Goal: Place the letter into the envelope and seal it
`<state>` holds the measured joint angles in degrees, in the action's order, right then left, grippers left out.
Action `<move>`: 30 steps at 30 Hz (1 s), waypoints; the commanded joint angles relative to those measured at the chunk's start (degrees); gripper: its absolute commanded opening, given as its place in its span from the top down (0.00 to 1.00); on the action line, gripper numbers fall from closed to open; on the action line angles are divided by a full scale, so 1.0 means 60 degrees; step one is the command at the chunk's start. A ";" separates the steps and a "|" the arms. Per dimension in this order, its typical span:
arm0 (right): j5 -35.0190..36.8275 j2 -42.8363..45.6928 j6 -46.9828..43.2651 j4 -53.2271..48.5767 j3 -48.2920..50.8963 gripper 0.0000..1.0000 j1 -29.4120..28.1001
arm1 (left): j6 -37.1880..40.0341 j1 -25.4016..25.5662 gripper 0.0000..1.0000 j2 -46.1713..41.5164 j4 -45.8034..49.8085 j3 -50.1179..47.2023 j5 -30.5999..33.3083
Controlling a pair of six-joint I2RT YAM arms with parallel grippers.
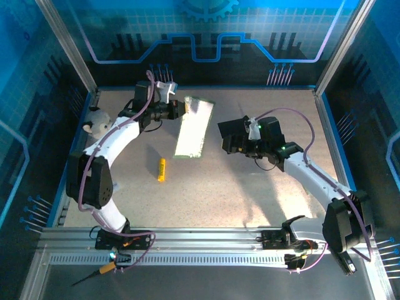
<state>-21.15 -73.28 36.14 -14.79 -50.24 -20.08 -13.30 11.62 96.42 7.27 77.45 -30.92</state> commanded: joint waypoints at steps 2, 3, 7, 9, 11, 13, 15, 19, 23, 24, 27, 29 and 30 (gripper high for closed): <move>-0.0401 -0.0042 -0.0226 0.0307 0.0434 0.00 0.0261 | 0.0206 -0.0046 1.00 -0.0763 0.0195 0.0064 -0.0251; -0.0409 -0.0095 -0.0244 0.0324 0.0476 0.00 0.0302 | 0.0189 -0.0046 1.00 -0.0858 0.0215 0.0084 -0.0258; -0.0494 -0.0329 -0.0379 0.0526 0.0597 0.00 0.0397 | -0.0110 -0.0047 1.00 -0.1223 0.0165 0.0178 -0.0209; -0.0651 -0.0544 -0.0417 0.0599 0.0558 0.00 0.0416 | -0.0399 -0.0032 1.00 -0.1489 -0.0019 0.0152 -0.0120; -0.0792 -0.0735 -0.0265 0.0827 0.0584 0.00 0.0395 | -0.0772 -0.0032 1.00 -0.1752 -0.0361 0.0083 0.0057; -0.0895 -0.0890 -0.0020 0.1202 0.0670 0.00 0.0311 | -0.1268 -0.0017 1.00 -0.1996 -0.0865 -0.0082 0.0234; -0.0853 -0.1063 0.0220 0.1477 0.0716 0.00 0.0146 | -0.1730 0.0005 1.00 -0.2187 -0.1198 -0.0129 0.0443; -0.0489 -0.1523 0.1026 0.2295 0.0857 0.00 -0.0459 | -0.2941 0.0083 1.00 -0.2515 -0.2057 -0.0286 0.1003; -0.0184 -0.2264 0.2012 0.3477 0.0898 0.00 -0.1105 | -0.4368 0.0165 1.00 -0.2828 -0.2881 -0.0593 0.1887; -0.0145 -0.2437 0.2183 0.3715 0.0863 0.00 -0.1246 | -0.4701 0.0177 1.00 -0.2902 -0.3134 -0.0739 0.2049; 0.0070 -0.2959 0.2718 0.4441 0.0696 0.00 -0.1652 | -0.5619 0.0186 1.00 -0.3110 -0.3837 -0.1145 0.2368; 0.0273 -0.3241 0.2968 0.4780 0.0570 0.00 -0.1922 | -0.6087 0.0202 1.00 -0.3243 -0.4186 -0.1342 0.2506; 0.0412 -0.3344 0.3051 0.4915 0.0540 0.00 -0.2022 | -0.6258 0.0217 1.00 -0.3298 -0.4255 -0.1414 0.2586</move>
<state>-21.26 -91.88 50.46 8.71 -45.71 -30.61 -43.83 12.56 78.78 -12.45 70.28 -18.70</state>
